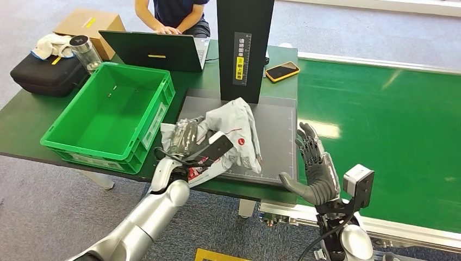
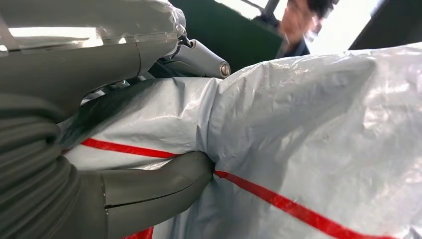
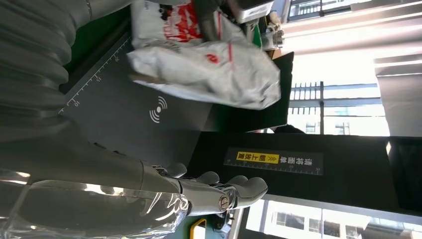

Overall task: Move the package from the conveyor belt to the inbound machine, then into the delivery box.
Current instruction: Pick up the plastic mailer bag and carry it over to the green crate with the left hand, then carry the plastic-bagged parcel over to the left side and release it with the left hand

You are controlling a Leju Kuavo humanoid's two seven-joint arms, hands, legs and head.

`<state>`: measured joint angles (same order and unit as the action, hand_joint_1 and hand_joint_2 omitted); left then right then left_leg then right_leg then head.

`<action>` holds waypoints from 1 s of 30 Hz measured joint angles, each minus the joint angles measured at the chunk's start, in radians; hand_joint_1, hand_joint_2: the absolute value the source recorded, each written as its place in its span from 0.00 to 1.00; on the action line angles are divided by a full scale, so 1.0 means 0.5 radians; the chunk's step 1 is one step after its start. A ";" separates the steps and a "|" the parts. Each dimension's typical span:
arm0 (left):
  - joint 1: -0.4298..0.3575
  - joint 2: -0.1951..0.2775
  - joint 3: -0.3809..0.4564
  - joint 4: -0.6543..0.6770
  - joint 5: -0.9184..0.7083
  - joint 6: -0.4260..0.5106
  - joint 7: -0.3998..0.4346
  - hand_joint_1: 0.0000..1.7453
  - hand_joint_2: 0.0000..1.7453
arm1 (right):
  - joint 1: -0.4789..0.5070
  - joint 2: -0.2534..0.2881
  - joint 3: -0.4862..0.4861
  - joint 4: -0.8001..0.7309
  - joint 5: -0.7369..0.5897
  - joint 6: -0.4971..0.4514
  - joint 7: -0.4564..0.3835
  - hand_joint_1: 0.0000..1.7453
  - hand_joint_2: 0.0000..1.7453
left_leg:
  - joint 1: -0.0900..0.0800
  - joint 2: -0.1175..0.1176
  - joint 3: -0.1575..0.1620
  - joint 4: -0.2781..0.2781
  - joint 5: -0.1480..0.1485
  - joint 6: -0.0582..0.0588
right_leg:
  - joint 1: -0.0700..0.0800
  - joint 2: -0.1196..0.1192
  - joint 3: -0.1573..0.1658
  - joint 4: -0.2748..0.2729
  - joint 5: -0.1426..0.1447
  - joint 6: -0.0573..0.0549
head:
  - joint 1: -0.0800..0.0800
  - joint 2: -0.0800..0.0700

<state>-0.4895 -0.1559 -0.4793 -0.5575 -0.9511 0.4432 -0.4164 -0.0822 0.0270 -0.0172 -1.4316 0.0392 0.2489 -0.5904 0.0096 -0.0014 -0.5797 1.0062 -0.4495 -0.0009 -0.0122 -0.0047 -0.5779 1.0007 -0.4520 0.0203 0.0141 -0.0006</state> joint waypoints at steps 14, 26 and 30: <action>0.288 0.154 0.370 -0.830 -0.128 0.357 0.149 1.00 1.00 | 0.133 0.015 -0.042 -0.105 -0.020 0.005 0.009 0.00 1.00 | 0.000 0.000 -0.005 0.000 0.000 0.000 | 0.000 0.000 -0.004 0.000 0.000 0.000 | 0.000 0.000; 0.065 0.230 0.715 -0.997 -0.727 0.502 0.368 1.00 1.00 | 0.192 0.050 -0.044 -0.170 0.005 0.009 0.025 0.00 1.00 | 0.001 0.000 -0.004 0.001 0.002 0.001 | 0.001 0.000 -0.003 0.000 0.001 0.001 | 0.000 0.000; -0.151 0.247 0.749 -0.805 -0.879 0.479 0.504 1.00 1.00 | 0.179 0.048 -0.044 -0.170 -0.009 0.008 0.029 0.00 1.00 | 0.001 -0.001 -0.004 0.001 0.002 0.001 | 0.000 -0.001 -0.002 0.000 0.002 0.001 | 0.000 0.000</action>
<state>-0.5651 -0.0325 -0.1049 -0.9600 -1.3905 0.6827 -0.1642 0.0074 0.0510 -0.0393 -1.5164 0.0348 0.2530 -0.5758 0.0099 -0.0018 -0.5818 1.0068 -0.4484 -0.0001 -0.0121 -0.0053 -0.5789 1.0008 -0.4512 0.0209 0.0141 -0.0007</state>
